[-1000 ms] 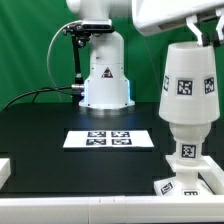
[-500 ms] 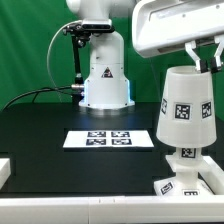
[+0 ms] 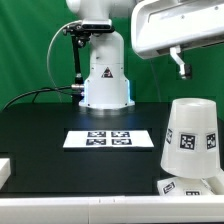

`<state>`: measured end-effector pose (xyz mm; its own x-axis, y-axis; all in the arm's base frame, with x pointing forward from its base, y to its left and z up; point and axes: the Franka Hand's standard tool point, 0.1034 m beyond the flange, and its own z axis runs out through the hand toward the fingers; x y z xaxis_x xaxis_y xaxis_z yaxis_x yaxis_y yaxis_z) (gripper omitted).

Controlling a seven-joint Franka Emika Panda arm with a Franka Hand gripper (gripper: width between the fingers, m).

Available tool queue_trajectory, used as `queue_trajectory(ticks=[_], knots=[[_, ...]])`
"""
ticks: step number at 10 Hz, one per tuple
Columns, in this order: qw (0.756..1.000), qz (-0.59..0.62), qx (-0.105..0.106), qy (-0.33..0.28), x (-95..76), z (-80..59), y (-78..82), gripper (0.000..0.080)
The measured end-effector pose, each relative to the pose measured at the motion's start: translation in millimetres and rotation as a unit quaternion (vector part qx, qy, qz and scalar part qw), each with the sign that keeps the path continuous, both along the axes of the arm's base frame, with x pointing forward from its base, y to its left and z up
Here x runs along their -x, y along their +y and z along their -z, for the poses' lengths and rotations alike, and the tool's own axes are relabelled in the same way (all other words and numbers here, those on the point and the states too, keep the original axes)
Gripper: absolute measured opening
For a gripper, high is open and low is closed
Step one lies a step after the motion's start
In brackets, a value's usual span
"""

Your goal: Assemble lamp

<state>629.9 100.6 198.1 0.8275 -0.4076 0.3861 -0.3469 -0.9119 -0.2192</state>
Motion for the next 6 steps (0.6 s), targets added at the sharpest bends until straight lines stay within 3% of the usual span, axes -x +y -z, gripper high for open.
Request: queue_trajectory(ticks=[1,2,4,5,6], knots=[[1.000,-0.009,0.002,0.020,1.5,-13.7,-8.4,0.0592],[1.000,-0.016,0.003,0.025,3.1,-25.9,-19.6,0.0666],[0.999,-0.038,0.018,0.022,4.4,-39.2,-45.1,0.0694],[0.999,-0.034,0.019,0.022,5.9,-36.0,-58.3,0.0698],[0.999,-0.032,0.018,0.023,6.3,-34.4,-58.6,0.0698]])
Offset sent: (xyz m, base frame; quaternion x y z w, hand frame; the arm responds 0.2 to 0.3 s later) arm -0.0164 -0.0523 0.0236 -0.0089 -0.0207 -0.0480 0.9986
